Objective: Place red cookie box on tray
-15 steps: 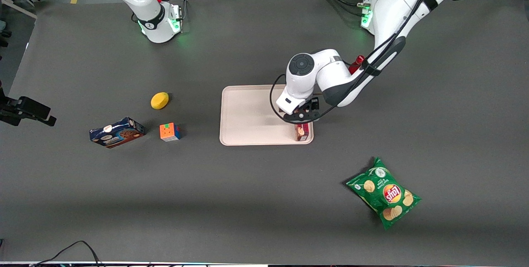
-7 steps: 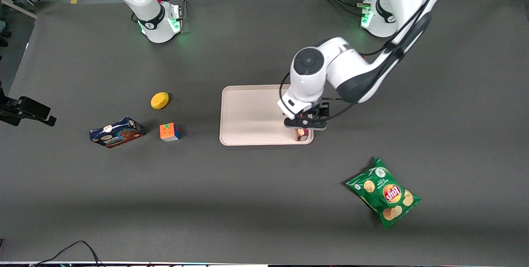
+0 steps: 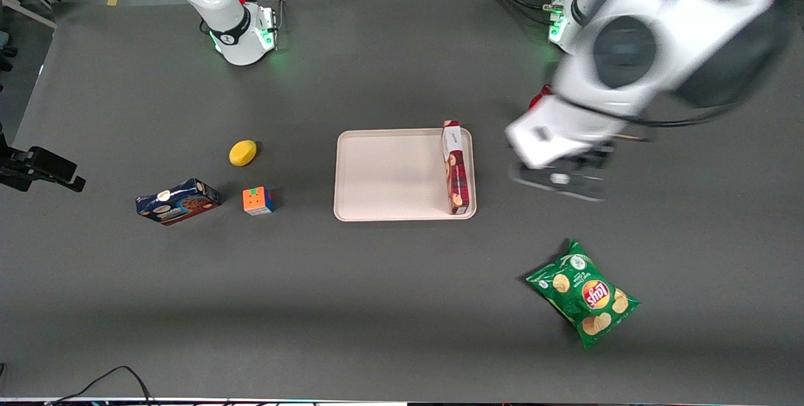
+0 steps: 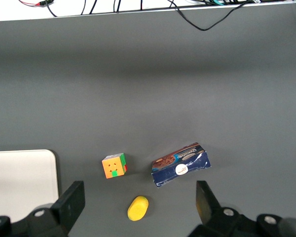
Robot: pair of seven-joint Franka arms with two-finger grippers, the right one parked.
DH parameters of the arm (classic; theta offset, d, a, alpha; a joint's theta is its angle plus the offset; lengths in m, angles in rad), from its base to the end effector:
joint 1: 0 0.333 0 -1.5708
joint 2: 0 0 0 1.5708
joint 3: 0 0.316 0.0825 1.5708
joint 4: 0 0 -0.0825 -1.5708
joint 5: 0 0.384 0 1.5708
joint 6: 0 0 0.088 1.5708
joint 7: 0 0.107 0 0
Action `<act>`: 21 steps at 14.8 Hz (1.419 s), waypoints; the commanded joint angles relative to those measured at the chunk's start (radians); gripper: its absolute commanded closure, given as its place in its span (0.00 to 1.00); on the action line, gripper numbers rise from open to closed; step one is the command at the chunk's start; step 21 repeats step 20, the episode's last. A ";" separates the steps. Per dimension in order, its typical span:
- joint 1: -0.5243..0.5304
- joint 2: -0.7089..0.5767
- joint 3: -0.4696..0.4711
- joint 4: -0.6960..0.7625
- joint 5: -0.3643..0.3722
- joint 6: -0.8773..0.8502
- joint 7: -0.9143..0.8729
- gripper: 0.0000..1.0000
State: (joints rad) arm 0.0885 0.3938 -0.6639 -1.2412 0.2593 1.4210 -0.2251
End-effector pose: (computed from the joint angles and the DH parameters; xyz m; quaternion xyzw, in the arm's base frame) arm 0.5883 -0.2476 0.5670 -0.9859 0.1526 0.0597 0.0349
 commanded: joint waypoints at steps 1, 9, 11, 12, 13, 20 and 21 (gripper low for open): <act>-0.013 -0.093 0.252 0.066 -0.150 -0.045 0.164 0.00; -0.018 -0.399 0.541 -0.481 -0.221 0.386 0.178 0.00; -0.018 -0.369 0.544 -0.484 -0.223 0.392 0.175 0.00; -0.021 -0.363 0.544 -0.486 -0.223 0.395 0.174 0.00; -0.024 -0.357 0.544 -0.486 -0.223 0.394 0.174 0.00; -0.032 -0.326 0.537 -0.434 -0.210 0.380 0.173 0.00; -0.032 -0.326 0.537 -0.434 -0.210 0.380 0.173 0.00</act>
